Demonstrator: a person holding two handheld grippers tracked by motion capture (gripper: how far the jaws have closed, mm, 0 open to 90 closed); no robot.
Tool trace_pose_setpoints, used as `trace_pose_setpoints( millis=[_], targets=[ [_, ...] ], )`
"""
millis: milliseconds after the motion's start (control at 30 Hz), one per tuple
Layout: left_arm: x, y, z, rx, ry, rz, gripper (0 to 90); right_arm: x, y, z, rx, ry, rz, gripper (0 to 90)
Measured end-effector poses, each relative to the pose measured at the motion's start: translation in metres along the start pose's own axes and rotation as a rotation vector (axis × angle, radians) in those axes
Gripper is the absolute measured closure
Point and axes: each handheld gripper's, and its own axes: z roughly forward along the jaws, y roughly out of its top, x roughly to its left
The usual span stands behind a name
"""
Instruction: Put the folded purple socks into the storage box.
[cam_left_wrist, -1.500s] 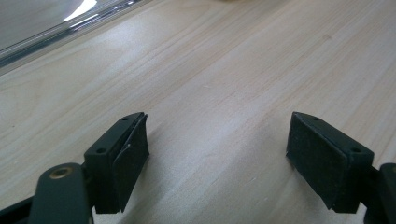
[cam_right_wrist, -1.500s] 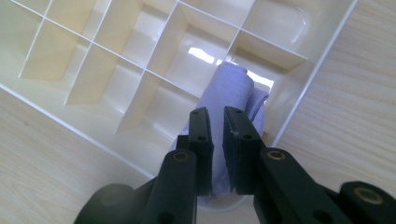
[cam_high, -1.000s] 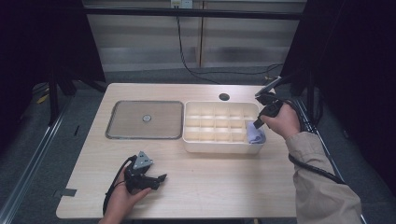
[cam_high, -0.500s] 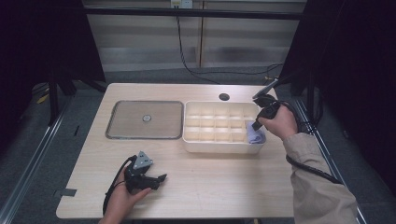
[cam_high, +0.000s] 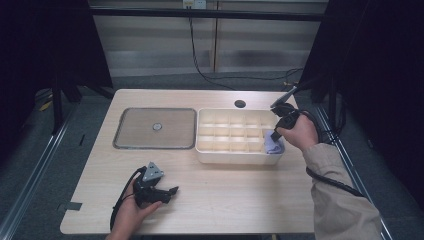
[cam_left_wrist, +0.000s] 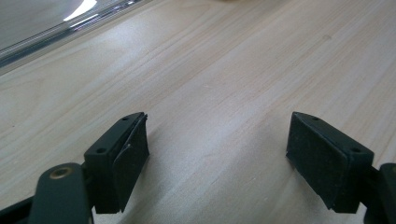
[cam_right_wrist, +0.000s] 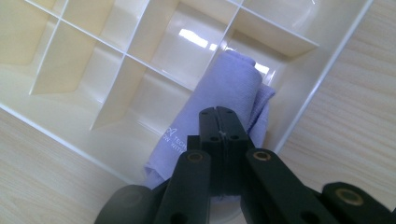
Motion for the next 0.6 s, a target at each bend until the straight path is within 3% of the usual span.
trace_pose_setpoints(
  millis=[600],
  targets=[
    [0.0,0.0,0.0001,0.0,0.0,0.0,20.3,-0.0074,-0.0074,0.0076,-0.006,0.014,0.019,89.7]
  ],
)
